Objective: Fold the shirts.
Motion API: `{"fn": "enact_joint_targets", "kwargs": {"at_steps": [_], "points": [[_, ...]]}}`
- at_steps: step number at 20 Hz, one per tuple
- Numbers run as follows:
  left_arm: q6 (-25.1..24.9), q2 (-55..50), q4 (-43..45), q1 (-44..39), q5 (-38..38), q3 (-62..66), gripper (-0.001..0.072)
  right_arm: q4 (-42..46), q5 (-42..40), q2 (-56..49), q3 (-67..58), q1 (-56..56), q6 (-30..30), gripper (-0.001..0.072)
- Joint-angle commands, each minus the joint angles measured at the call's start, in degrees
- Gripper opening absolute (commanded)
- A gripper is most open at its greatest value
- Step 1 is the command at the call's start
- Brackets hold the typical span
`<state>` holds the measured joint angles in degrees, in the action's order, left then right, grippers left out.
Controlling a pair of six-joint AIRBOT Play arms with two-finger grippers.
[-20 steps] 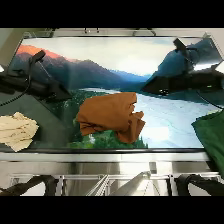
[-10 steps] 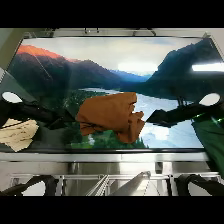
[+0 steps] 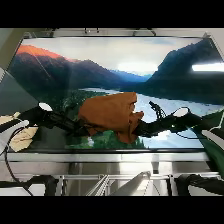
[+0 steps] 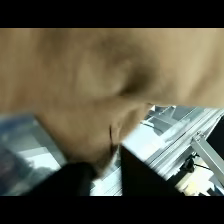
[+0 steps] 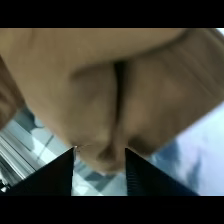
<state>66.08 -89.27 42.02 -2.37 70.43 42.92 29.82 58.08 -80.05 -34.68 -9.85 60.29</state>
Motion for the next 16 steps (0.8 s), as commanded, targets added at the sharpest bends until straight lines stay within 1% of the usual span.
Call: {"fn": "enact_joint_targets", "kwargs": {"at_steps": [1,3,5,7,9,11,12,14,16], "points": [[-0.83,-2.49,-0.04,-0.61,-3.37,0.15,-0.0002,-7.06,-1.29,-2.12,0.11,-0.96,-5.09,0.0025],[-0.92,-2.43,-0.09,0.26,-2.1,2.78,-0.0004,-10.34,-0.74,-2.03,-0.44,-0.85,-8.11,0.0017],[-0.92,-1.2,-0.07,1.77,2.47,6.84,-0.0004,-10.34,0.74,-0.92,-1.79,0.35,-8.13,0.0016],[-0.87,2.93,0.0,4.28,6.73,11.41,-0.0004,-9.44,4.22,2.47,-4.2,4.9,-8.48,0.0015],[0.28,8.9,0.0,8.87,10.82,16.44,-0.0003,-7.74,7.3,7.76,-7.65,12.63,-7.17,0.0015],[2.82,15.32,-0.02,15.34,14.27,22.45,-0.0003,-7.63,9.7,13.77,-12.59,22.56,-5.31,0.0015],[3.23,18.56,-0.02,18.84,15.32,25.94,-0.0003,-7.65,10.67,16.96,-16.13,28.02,-3.8,0.0015],[4.79,24.24,-0.17,25.2,15.67,33.11,-0.0003,-11.39,12.92,22.32,-23.47,36.94,-3.28,0.0015],[4.94,28.44,-0.24,29.35,15.5,40.74,-0.0002,-17.22,13.35,25.92,-30.29,42.4,-3.32,0.0015]]}}
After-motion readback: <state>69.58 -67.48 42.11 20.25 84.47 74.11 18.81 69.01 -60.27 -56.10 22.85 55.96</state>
